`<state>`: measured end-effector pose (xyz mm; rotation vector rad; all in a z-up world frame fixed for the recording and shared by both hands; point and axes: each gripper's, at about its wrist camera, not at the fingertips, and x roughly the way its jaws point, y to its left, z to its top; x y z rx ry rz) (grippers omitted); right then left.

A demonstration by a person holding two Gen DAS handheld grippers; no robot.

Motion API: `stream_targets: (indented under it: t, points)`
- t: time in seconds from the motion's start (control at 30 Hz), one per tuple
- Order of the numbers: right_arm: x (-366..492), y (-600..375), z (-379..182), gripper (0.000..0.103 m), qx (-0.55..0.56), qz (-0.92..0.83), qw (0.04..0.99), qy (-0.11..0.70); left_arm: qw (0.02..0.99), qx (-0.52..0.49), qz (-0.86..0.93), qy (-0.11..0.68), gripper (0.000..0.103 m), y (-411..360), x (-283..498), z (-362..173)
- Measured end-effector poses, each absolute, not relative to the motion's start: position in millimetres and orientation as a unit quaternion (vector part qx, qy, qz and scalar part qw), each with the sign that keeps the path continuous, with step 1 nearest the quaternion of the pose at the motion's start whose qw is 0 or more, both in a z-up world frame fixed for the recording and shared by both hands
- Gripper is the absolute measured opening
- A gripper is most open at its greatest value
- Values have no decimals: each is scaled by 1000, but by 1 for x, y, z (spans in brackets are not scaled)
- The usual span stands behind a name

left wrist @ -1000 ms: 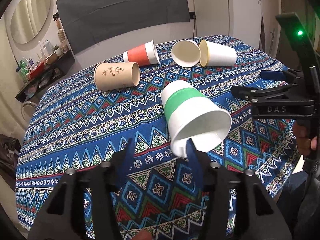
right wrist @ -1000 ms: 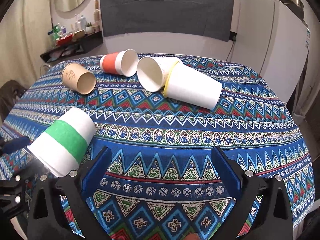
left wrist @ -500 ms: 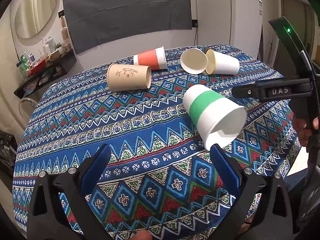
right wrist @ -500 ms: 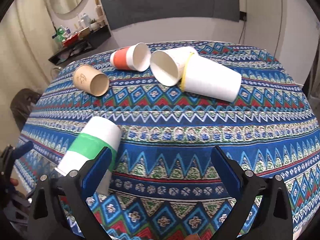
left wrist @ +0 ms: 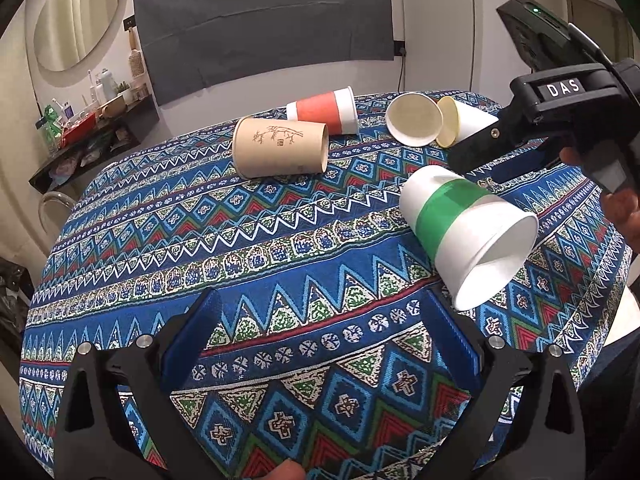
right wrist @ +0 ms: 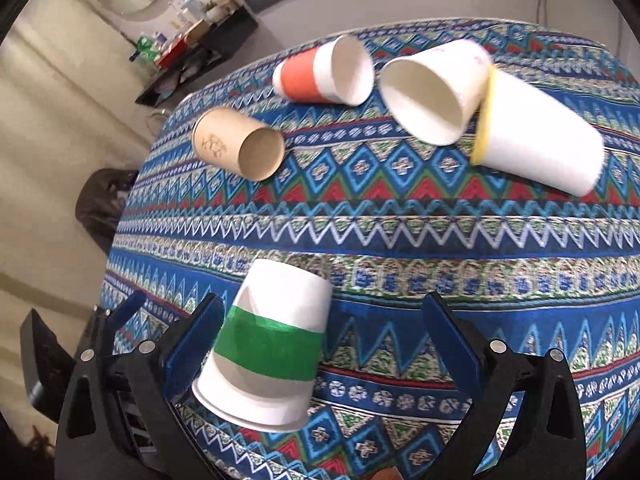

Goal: Flip cup upside down

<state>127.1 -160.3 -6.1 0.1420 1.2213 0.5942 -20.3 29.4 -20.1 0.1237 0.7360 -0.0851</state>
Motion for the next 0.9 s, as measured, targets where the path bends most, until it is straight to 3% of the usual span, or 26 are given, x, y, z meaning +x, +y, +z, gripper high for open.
stream_targets:
  t: [0.4,0.43,0.47,0.5,0.9]
  points:
    - [146,-127,-26,93,46,295,722,624,931,50,-53,359,97,40,-15,-32]
    - [147,-126,-27,90,46,294,722,625,931,51,-55,358,97,40,-15,-33]
    - [147,-126,-28,70,48,294,720,627,931,51,-57,356,97,39,-16,-32]
    - [148,-125,-31,61,58,300,710,634,932,52,-58,355,97,39,-16,-32]
    - [143,-133,2,60,57,295,776,555,929,51,-54,364,97,39,-15,-35]
